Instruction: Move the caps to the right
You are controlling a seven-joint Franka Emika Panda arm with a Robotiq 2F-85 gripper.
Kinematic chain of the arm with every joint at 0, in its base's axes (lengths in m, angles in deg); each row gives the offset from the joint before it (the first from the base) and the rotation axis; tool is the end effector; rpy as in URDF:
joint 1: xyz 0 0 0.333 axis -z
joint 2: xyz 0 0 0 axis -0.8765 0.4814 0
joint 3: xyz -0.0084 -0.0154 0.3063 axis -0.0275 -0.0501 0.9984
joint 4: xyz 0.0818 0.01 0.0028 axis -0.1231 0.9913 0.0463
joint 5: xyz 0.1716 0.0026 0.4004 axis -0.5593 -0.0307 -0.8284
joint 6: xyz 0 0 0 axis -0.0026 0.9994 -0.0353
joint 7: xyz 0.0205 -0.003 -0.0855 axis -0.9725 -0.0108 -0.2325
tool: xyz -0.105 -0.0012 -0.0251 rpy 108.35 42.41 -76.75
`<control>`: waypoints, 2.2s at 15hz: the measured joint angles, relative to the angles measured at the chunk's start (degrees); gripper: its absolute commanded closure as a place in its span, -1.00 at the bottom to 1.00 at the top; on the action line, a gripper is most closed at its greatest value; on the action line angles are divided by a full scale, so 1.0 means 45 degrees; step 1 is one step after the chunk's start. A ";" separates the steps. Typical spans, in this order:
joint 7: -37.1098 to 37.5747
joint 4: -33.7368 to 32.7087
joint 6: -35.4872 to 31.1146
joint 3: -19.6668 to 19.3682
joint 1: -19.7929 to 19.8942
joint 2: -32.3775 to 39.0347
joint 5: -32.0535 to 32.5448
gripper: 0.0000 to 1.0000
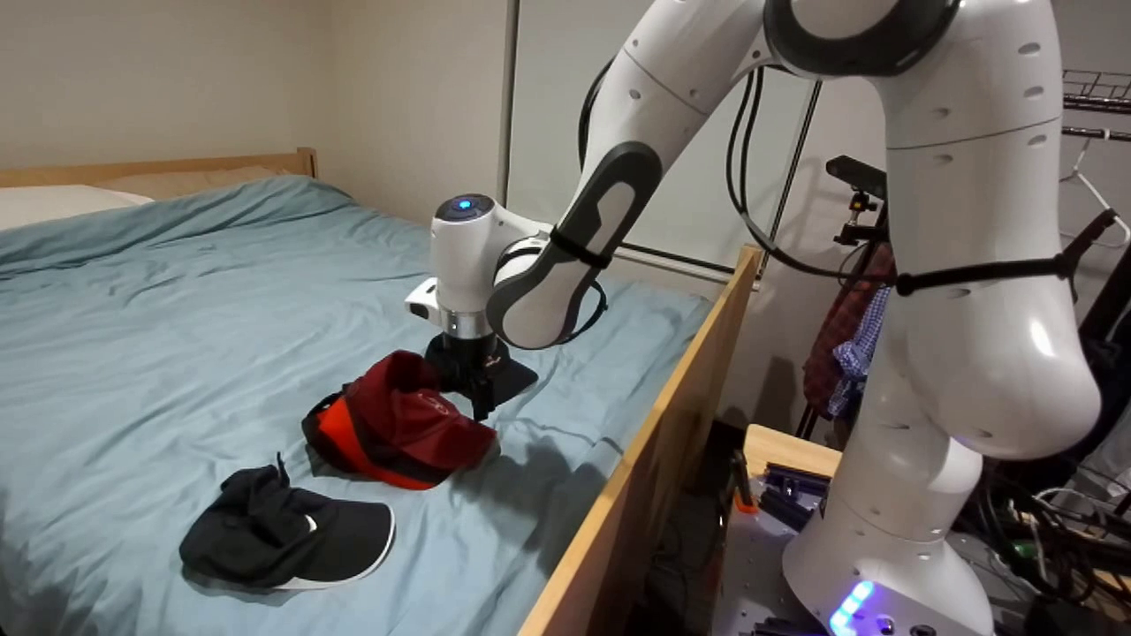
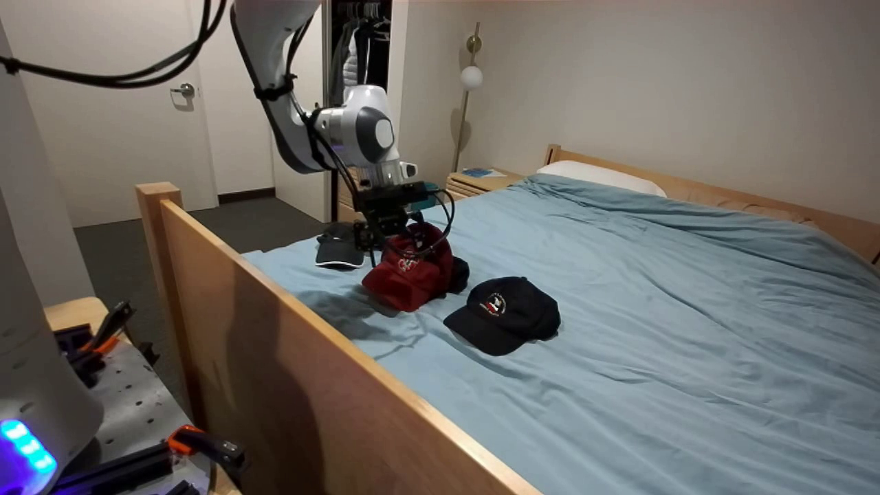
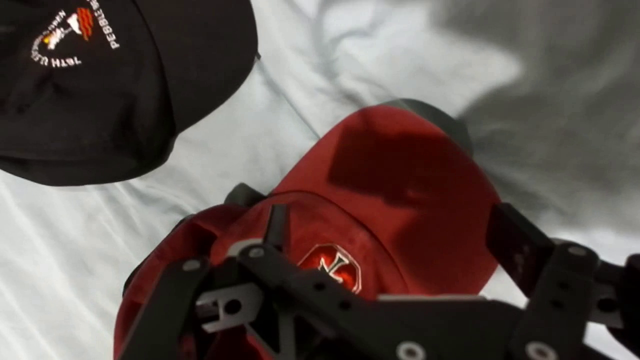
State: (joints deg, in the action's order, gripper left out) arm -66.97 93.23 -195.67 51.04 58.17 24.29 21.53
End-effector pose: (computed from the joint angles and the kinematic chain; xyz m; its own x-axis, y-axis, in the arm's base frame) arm 0.5617 0.0123 0.1549 0.6549 0.7466 -0.1174 0.7483 -0.6189 0.2387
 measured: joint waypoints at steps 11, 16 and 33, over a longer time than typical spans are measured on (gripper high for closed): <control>-0.2728 -0.0413 -0.0515 0.1436 0.1622 0.2079 -0.1787 -1.00; -0.2729 -0.0785 -0.1972 0.0865 0.1153 0.2431 -0.0346 -1.00; -0.2164 -0.1159 -0.7406 -0.1247 -0.0011 0.2844 0.1685 0.90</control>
State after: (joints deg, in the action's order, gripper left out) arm -76.71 88.01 -229.00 45.43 58.12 37.09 29.11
